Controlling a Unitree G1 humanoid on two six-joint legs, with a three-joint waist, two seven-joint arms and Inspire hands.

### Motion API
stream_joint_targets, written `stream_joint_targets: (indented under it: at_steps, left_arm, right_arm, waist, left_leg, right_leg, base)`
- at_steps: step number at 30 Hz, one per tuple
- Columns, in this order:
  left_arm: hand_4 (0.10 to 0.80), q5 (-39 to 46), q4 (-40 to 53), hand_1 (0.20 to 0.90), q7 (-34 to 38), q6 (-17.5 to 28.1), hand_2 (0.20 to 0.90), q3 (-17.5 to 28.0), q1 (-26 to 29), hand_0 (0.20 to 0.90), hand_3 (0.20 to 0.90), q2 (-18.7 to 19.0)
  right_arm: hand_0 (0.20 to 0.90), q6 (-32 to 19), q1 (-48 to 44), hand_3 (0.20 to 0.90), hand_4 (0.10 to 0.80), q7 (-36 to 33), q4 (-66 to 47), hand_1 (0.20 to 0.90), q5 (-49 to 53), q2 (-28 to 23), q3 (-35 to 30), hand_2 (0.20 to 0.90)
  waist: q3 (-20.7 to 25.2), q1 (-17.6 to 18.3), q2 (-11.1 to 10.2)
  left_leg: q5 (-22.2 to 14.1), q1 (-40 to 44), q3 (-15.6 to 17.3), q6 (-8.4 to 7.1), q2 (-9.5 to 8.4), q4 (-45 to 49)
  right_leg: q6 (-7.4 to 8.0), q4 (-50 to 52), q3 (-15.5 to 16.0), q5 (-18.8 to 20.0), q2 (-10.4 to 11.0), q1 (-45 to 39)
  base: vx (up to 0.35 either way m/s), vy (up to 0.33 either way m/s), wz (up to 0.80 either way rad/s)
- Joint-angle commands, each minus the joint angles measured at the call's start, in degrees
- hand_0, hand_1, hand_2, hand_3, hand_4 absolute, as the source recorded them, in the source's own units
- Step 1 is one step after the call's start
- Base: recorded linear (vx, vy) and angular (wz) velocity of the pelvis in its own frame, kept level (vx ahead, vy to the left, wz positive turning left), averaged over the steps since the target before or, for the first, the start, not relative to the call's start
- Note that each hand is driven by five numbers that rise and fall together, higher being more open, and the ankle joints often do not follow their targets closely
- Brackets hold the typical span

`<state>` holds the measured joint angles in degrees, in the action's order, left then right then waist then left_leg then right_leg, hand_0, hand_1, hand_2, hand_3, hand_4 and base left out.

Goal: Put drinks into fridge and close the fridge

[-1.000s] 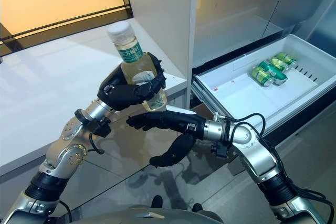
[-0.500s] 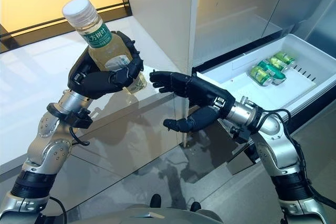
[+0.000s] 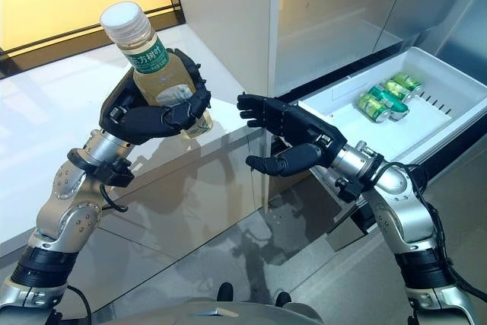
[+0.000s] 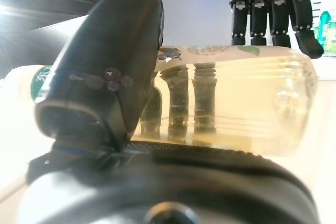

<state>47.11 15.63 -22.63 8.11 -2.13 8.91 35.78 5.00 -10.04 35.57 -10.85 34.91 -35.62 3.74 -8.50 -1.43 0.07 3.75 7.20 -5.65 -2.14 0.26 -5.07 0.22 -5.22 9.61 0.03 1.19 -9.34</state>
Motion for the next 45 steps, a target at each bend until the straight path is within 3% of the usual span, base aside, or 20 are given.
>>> stream_joint_targets:
  at_steps: [1, 6, 19, 45]
  left_arm:
    - [0.1, -0.03, 1.83, 0.3, 0.65, 8.47, 0.3, 0.31, 10.03, 0.3, 0.2, 2.72]
    - [0.1, -3.25, 0.88, 0.3, 1.29, 8.15, 0.3, -0.28, 10.97, 0.3, 0.2, 4.13]
    - [0.1, 1.99, 1.64, 0.3, -0.85, 7.47, 0.3, -1.62, 11.9, 0.3, 0.2, 3.78]
    - [0.1, 6.9, 2.55, 0.3, -4.41, -0.05, 0.3, -9.67, 15.61, 0.3, 0.2, -0.5]
  right_arm:
    - [0.9, -5.33, -9.69, 0.9, 0.8, -2.38, -1.48, 0.9, 6.98, -0.67, 2.17, 0.9]
    - [0.9, -6.26, -11.76, 0.9, 0.8, -2.31, -1.96, 0.9, 8.53, -0.63, 2.31, 0.9]
    - [0.9, 2.86, -11.54, 0.9, 0.8, -2.5, 0.42, 0.9, 7.51, -1.07, 5.12, 0.9]
    - [0.9, 5.35, -19.66, 0.9, 0.8, -4.6, 2.94, 0.9, 8.44, 3.2, 14.31, 0.9]
  waist:
    - [6.68, 0.07, -1.55]
    - [6.86, -0.09, -1.43]
    - [7.0, -0.07, -1.61]
    - [6.92, -0.81, -1.7]
  left_leg:
    - [-4.77, 0.41, 1.15, 2.16, -3.06, 0.07]
    - [-4.78, 0.32, 1.13, 2.18, -3.06, 0.07]
    - [-4.72, 0.35, 1.08, 2.27, -3.12, 0.07]
    - [-4.84, 1.2, 1.0, 2.51, -3.11, 0.07]
  right_leg:
    - [4.0, 1.54, -1.35, 0.66, 1.52, 1.39]
    - [4.03, 1.53, -1.23, 0.55, 1.54, 1.41]
    - [3.83, 1.59, -1.3, 0.59, 1.48, 1.51]
    - [3.56, 1.78, -1.08, 0.43, 1.52, 0.76]
  base:
    - [0.0, 0.0, 0.0]
    - [0.0, 0.0, 0.0]
    - [0.005, 0.0, 0.0]
    - [0.0, 0.0, 0.0]
